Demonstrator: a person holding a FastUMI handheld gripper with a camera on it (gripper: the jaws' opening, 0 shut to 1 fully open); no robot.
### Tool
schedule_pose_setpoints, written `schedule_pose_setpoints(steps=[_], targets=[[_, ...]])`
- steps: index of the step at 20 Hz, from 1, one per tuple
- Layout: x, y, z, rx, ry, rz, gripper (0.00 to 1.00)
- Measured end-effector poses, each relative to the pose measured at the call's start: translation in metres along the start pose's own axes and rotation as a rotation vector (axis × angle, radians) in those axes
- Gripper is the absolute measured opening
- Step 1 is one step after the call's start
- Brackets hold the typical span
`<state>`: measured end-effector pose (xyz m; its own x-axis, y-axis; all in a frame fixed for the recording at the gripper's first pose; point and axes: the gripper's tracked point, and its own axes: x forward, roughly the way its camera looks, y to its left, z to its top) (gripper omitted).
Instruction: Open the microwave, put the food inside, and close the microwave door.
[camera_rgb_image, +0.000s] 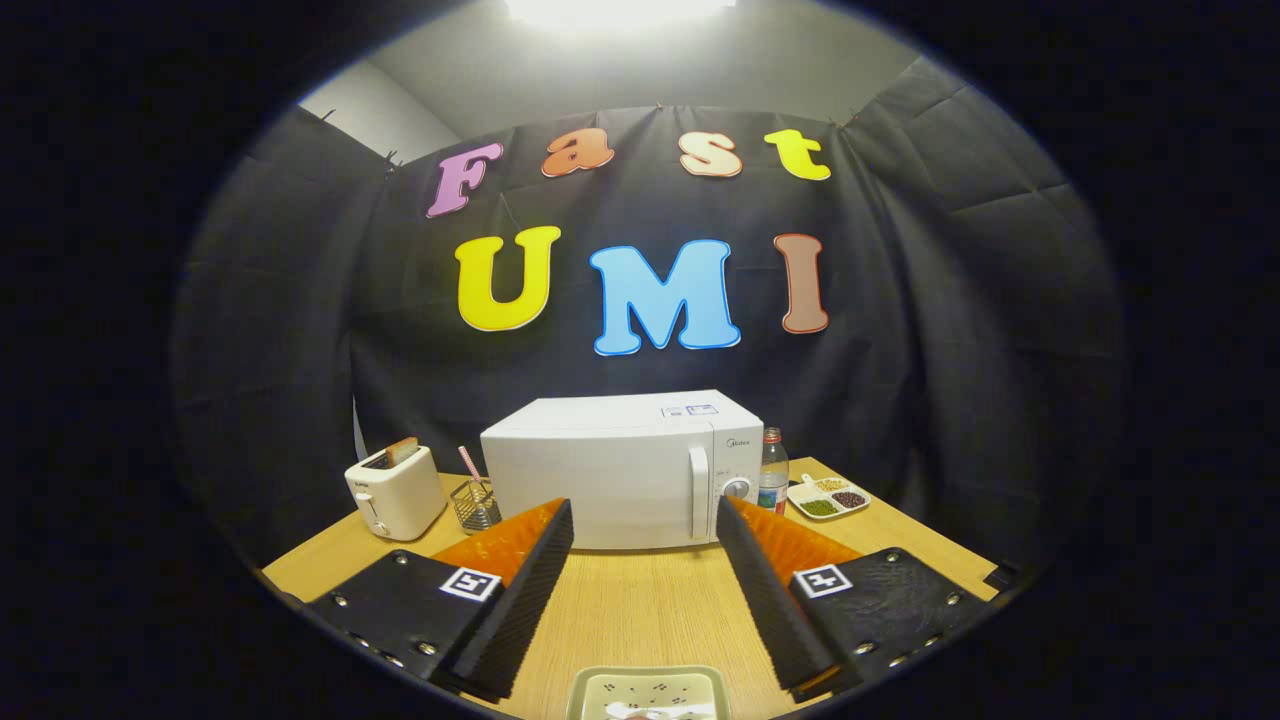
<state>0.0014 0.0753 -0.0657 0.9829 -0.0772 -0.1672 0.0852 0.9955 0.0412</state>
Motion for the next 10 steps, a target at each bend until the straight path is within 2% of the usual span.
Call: schedule_pose_setpoints(steps=[1,10], targets=[[-0.003,-0.002,-0.001,0.005,0.001,-0.002,0.98],[-0.017,-0.01,0.018,-0.014,-0.04,0.005,0.98]])
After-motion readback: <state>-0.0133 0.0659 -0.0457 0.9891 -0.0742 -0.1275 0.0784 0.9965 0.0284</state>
